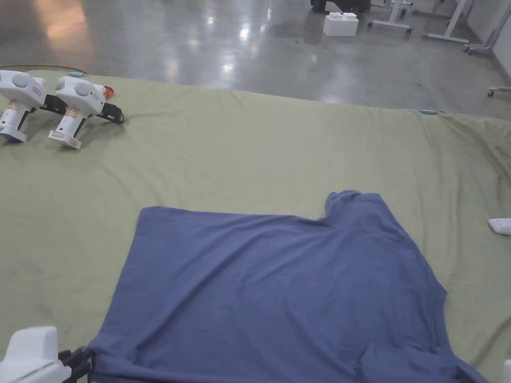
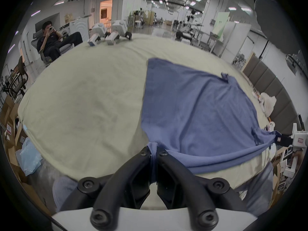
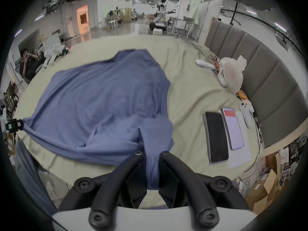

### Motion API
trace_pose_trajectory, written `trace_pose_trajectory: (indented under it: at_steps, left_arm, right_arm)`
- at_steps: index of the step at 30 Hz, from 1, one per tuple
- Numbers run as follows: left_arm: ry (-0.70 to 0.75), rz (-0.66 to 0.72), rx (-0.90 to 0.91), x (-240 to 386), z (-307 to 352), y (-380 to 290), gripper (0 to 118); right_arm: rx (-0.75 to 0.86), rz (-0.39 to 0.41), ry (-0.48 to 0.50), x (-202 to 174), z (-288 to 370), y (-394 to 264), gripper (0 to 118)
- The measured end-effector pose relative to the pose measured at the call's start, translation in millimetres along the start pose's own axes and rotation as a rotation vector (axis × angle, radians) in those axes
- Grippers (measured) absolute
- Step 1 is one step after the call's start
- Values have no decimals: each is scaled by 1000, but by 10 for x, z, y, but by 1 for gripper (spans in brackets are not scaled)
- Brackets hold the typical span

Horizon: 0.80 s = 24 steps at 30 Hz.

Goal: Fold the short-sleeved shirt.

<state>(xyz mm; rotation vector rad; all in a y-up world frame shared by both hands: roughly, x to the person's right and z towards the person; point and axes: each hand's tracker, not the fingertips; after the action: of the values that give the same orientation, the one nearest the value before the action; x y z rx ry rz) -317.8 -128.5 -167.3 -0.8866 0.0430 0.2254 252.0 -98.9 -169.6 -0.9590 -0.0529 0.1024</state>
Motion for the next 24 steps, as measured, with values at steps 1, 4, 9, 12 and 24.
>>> trace_pose_trajectory:
  at_steps: [1,4,9,12,24]
  left_arm:
    - [-2,-1,8,10,-19,65,2]
    - [-2,7,41,53,-181,360,2]
    - [-1,-2,39,134,-603,843,2]
    - [29,-14,6,158,-900,1009,2]
    - [46,9,-94,156,-1324,1081,32]
  right_arm:
    - [11,8,-4,-2,-18,71,7]
    - [42,2,-4,30,-166,370,7]
    - [70,-9,-2,29,-566,808,7]
    - [63,-14,9,16,-847,993,7]
    - [72,-59,-32,-59,-1275,990,40]
